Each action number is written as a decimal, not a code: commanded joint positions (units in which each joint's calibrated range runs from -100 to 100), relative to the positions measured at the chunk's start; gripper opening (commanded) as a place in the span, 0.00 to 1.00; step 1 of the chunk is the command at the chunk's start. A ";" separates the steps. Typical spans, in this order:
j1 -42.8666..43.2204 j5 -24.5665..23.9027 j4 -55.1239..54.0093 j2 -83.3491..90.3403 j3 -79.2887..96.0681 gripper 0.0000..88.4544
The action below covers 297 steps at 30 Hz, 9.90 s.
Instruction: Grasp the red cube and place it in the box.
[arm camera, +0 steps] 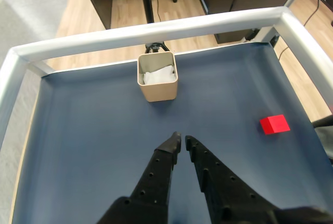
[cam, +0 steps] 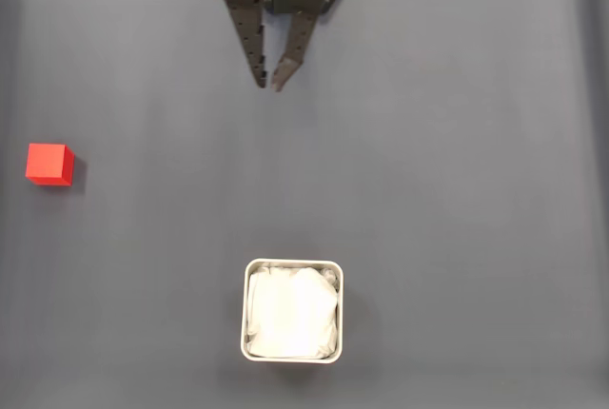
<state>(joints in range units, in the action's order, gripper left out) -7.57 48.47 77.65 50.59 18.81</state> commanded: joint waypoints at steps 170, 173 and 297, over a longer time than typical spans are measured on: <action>-37.46 1.32 -59.12 -51.37 14.41 0.36; -37.25 1.12 -59.12 -52.49 12.95 0.36; -19.92 2.78 -47.89 -37.50 -0.28 0.07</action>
<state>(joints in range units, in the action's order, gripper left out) -29.38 50.62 29.36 8.55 21.16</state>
